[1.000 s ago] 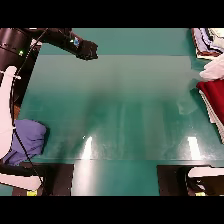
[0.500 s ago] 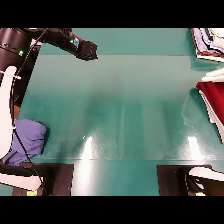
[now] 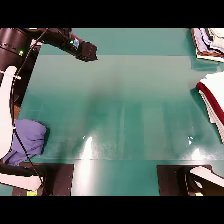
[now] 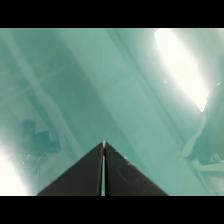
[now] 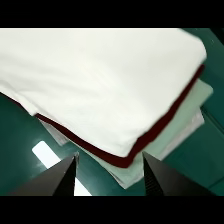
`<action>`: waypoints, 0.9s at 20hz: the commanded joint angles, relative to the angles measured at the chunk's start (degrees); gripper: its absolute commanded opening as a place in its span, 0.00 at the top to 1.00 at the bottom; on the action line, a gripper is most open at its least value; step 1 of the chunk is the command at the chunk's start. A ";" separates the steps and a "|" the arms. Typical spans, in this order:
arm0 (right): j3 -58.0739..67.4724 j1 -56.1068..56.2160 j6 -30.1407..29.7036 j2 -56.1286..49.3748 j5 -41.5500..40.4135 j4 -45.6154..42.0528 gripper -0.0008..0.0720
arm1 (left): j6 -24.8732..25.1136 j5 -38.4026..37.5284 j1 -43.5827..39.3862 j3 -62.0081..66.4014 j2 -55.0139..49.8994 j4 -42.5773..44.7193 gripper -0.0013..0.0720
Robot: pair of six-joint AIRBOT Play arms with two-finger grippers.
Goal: Fold the shirts.
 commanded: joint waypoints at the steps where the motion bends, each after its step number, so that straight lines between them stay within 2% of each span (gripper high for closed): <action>1: -4.11 -2.05 2.49 2.80 -1.25 5.38 0.39 | 0.09 -0.26 -0.02 0.00 0.02 -0.02 0.94; 4: -4.07 4.81 2.51 4.42 -4.15 20.68 0.39 | 0.02 0.35 -0.02 0.02 0.02 -0.07 0.94; 6: -4.07 12.48 2.51 5.14 -5.33 25.75 0.39 | 0.02 -0.59 -0.02 0.02 0.02 -0.11 0.94; 13: -4.00 42.73 2.27 5.25 -7.21 25.79 0.42 | 0.00 2.03 -0.02 0.02 0.02 -0.11 0.94; 14: -4.00 45.90 2.21 5.25 -7.65 25.77 0.65 | 0.00 2.03 -0.02 0.02 0.02 -0.11 0.94; 15: -4.00 48.87 1.25 5.25 -7.78 25.77 0.95 | 0.00 2.03 -0.02 0.02 0.02 -0.11 0.94; 18: -4.00 54.45 -0.61 5.25 -7.72 25.77 0.96 | 0.00 2.03 -0.02 0.02 0.02 -0.11 0.94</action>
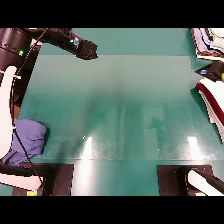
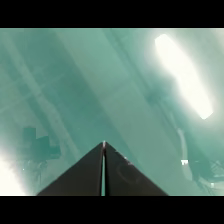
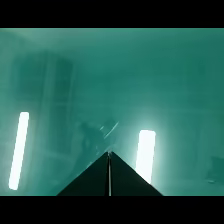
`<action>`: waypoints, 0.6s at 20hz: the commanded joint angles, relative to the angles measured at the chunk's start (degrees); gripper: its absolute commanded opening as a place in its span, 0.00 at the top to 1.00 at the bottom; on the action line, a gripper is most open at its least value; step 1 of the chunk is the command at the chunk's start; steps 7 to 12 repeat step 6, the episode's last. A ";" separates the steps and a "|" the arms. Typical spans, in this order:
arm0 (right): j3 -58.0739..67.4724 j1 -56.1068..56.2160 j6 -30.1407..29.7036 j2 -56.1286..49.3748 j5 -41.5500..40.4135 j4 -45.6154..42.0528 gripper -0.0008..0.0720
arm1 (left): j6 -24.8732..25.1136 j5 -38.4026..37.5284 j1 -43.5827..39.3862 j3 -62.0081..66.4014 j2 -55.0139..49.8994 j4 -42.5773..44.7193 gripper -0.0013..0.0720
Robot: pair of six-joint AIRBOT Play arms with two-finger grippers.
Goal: Fold the shirts.
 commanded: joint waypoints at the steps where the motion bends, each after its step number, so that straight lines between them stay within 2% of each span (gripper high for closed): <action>1: -0.02 7.82 -1.49 0.04 -0.57 0.31 0.96 | 0.00 0.20 -0.02 0.02 0.02 0.00 0.94; 12: -0.02 8.79 -1.46 0.04 -0.55 0.33 0.96 | 0.00 0.20 -0.02 0.02 0.02 0.00 0.94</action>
